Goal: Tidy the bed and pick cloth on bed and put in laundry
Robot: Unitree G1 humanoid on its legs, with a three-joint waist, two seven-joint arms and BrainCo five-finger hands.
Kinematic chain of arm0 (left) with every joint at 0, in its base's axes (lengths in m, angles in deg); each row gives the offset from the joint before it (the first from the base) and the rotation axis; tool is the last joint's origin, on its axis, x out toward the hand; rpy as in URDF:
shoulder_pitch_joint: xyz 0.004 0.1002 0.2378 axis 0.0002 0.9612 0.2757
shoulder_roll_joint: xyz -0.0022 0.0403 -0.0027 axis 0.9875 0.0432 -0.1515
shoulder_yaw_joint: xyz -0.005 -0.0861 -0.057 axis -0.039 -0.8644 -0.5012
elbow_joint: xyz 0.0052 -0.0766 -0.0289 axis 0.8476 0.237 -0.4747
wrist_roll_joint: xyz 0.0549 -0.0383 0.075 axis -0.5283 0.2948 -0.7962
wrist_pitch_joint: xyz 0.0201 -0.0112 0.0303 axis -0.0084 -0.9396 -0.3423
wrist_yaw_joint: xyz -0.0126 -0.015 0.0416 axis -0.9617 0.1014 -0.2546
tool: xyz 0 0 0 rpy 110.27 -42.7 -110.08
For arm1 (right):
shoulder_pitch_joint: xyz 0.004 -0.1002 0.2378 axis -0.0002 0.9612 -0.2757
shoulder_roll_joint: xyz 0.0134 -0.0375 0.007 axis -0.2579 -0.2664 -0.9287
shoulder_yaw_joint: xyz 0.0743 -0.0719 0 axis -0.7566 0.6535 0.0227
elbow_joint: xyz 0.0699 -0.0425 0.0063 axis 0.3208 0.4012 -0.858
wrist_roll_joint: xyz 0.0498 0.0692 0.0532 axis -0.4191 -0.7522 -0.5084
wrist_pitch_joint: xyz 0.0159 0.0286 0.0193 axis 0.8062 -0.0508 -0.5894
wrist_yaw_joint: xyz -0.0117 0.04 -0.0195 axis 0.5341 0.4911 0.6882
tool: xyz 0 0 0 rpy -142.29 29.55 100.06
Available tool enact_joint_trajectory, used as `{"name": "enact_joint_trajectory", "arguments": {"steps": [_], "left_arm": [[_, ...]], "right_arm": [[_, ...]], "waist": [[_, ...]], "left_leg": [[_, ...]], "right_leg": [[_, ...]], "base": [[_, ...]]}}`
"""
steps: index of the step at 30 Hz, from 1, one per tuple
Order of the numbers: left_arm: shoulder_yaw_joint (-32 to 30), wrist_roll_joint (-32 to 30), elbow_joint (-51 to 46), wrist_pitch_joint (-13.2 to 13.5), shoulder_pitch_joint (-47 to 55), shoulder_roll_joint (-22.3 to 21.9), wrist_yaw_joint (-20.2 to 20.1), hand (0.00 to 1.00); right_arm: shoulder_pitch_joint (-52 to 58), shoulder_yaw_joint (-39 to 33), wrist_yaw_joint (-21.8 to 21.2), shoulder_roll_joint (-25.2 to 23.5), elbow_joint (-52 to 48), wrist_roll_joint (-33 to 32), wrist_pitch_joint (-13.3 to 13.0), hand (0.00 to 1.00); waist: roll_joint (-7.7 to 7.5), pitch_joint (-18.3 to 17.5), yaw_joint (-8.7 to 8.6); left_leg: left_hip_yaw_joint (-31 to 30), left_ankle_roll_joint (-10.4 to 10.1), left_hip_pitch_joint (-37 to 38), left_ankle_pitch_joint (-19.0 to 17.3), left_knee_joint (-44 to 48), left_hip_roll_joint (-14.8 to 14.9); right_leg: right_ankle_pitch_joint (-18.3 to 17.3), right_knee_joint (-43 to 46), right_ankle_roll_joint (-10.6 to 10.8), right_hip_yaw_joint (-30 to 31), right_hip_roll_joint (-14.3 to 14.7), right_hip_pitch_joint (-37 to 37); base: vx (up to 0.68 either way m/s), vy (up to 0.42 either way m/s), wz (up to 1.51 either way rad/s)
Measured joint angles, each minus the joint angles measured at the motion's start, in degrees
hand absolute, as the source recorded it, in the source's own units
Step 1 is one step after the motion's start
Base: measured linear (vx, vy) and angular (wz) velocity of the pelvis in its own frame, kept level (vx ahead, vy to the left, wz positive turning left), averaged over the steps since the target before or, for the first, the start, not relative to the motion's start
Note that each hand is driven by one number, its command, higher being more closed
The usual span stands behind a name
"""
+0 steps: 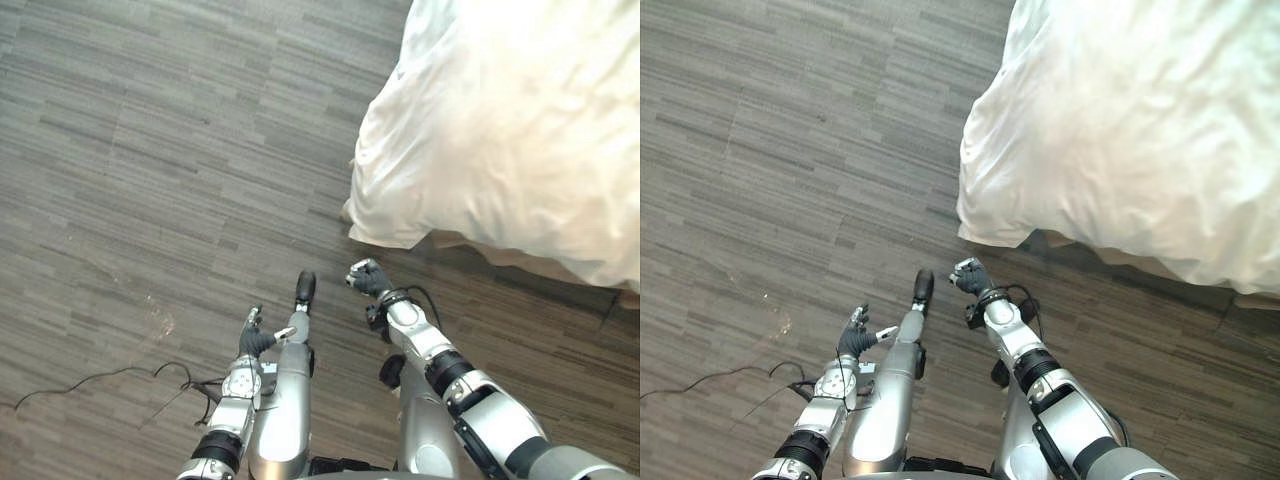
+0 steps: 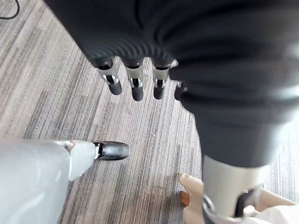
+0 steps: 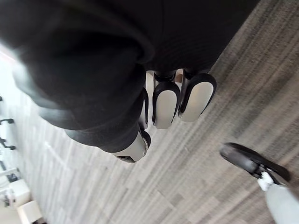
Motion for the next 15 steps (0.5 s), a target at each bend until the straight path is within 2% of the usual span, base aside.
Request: {"name": "enact_joint_trajectory", "arguments": {"steps": [1, 2, 4, 6, 9, 12, 15], "left_arm": [[0.00, 0.00, 0.04, 0.00, 0.00, 0.02, 0.00, 0.00], [0.04, 0.01, 1.44, -0.02, 0.45, 0.54, 0.02, 0.00], [0.08, 0.01, 3.04, -0.05, 1.34, 0.99, 0.01, 0.00], [0.10, 0.01, 3.51, 0.03, 2.29, 1.23, -0.02, 0.00], [0.07, 0.02, 3.95, 0.11, 2.75, 1.89, -0.15, 0.00], [0.10, 0.05, 3.99, 0.60, 2.64, 2.10, -0.18, 0.00], [0.18, 0.13, 4.04, 1.06, 2.25, 1.60, -0.14, 0.00]], "right_arm": [[0.00, -0.03, 0.01, -0.04, -0.29, -0.08, -0.09, 1.00], [-0.57, -2.04, 0.15, -1.36, -9.30, -4.61, -3.00, 1.00], [-2.50, -5.89, 0.37, -2.80, -15.10, -9.06, -6.06, 1.00], [-6.52, -10.79, 1.68, -3.34, -16.11, -13.27, -9.09, 1.00], [-13.39, -18.51, 4.39, -1.87, -13.75, -15.60, -11.85, 1.00], [-17.68, -22.40, 7.63, 2.11, -6.67, -16.59, -12.54, 1.00], [-17.90, -24.32, 10.30, 5.72, 1.20, -16.58, -12.11, 1.00]], "waist": [[-0.02, -0.01, -0.02], [-0.91, -1.12, -0.35], [-1.71, -3.71, -0.43], [-1.74, -5.57, -0.40], [-1.61, -5.79, -0.29], [-1.05, -5.47, -0.52], [1.35, -4.83, -0.64]], "left_leg": [[0.01, -0.01, 0.02, -0.02, 0.00, 0.00], [0.27, -0.09, 0.42, -0.37, 0.00, 0.34], [0.40, -0.48, 0.42, -0.60, 0.00, 0.64], [0.41, -0.59, 0.57, -0.60, 0.01, 0.65], [0.51, -0.23, 0.89, -0.33, 0.26, 0.49], [1.54, -0.23, 0.88, -0.32, 0.57, 0.01], [2.67, -0.22, 0.30, -0.32, 0.73, -1.08]], "right_leg": [[0.00, -0.02, 0.00, 0.01, 0.01, 0.01], [0.20, -0.80, -0.21, 0.24, 0.55, 0.38], [0.48, -1.60, -0.53, 0.42, 1.06, 0.53], [0.89, -1.46, -0.42, 0.49, 1.08, 0.57], [0.77, -0.68, -0.19, 0.97, 0.76, 0.34], [0.20, 1.41, 0.57, 2.17, -0.08, -0.96], [0.01, 3.52, 0.82, 3.95, -1.17, -3.39]], "base": [[-0.04, -0.068, -0.23], [-0.02, -0.064, -0.15], [0.01, -0.057, -0.10], [0.03, -0.035, -0.02], [0.02, -0.023, -0.07], [-0.01, 0.000, -0.07], [-0.02, -0.004, -0.17]]}}
